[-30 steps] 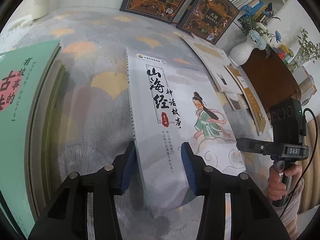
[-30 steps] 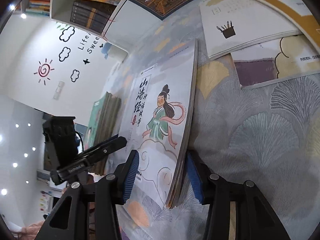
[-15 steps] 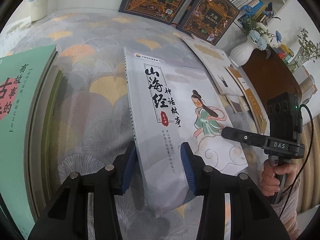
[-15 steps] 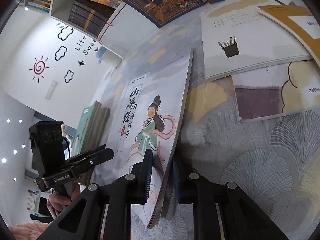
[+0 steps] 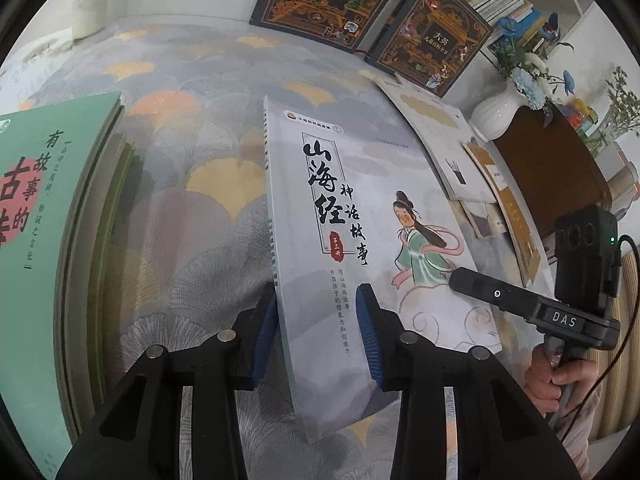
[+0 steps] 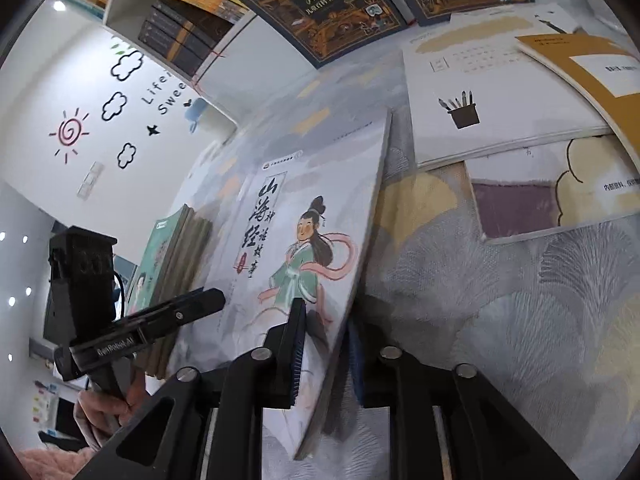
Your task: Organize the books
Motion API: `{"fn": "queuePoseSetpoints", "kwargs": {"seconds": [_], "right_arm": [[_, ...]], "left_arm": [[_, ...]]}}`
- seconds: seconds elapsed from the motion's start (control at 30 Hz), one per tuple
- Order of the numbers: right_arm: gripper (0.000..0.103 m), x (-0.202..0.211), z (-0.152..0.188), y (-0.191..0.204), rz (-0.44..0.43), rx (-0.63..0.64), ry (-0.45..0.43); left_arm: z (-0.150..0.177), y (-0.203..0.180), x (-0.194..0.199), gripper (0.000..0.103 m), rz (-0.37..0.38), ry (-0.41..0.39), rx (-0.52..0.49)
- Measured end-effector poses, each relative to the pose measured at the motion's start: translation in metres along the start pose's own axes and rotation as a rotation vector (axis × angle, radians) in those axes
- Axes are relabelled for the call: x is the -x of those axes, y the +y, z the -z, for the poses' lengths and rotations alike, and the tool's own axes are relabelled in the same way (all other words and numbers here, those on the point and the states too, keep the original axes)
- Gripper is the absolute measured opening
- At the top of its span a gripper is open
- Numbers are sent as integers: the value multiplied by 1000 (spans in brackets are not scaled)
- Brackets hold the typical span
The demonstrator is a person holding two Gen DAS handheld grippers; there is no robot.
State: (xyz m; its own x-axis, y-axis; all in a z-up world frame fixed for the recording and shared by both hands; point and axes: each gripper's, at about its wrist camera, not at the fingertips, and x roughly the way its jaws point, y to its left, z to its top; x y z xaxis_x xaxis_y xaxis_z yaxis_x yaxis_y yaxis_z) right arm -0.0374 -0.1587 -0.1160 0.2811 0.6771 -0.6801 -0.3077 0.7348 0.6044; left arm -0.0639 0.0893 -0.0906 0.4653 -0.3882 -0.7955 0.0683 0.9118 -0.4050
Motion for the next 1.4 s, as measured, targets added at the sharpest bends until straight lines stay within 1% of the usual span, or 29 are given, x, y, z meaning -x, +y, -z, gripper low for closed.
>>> {"fn": "queuePoseSetpoints", "kwargs": {"seconds": [0.03,0.13,0.3,0.4,0.47,0.67,0.9,1.03,1.2,1.27,1.3,1.4], "right_arm": [[19,1,0,3,18,3,0],[19,5,1,16,70,64,-17],[17,17,1,30,18,106,-35],[17,21,3,43,50,166,-43],[17,20,6,49,52,185,-41],[17,28,10,63,30,194,-65],[17,41,15,94,29,253,-115],[17,43,13,117,11,287,-142],[17,34,7,154,-36,346,-152],[17,24,6,174,-46,383,-146],[17,18,5,183,-52,398,-139],[17,0,3,205,-78,429,-115]], "left_arm": [[-1,0,0,35,2,2,-4],[-2,4,2,35,32,5,8],[0,5,8,35,58,11,23],[1,0,18,35,68,-5,11],[0,-4,25,35,71,-23,2],[-2,-13,56,35,75,-107,-38],[-2,-5,89,35,141,-206,-30],[0,8,117,35,167,-299,-2],[5,28,152,37,115,-398,30],[9,38,165,37,91,-428,42],[10,43,170,40,81,-441,48],[16,61,185,40,50,-484,76]]}}
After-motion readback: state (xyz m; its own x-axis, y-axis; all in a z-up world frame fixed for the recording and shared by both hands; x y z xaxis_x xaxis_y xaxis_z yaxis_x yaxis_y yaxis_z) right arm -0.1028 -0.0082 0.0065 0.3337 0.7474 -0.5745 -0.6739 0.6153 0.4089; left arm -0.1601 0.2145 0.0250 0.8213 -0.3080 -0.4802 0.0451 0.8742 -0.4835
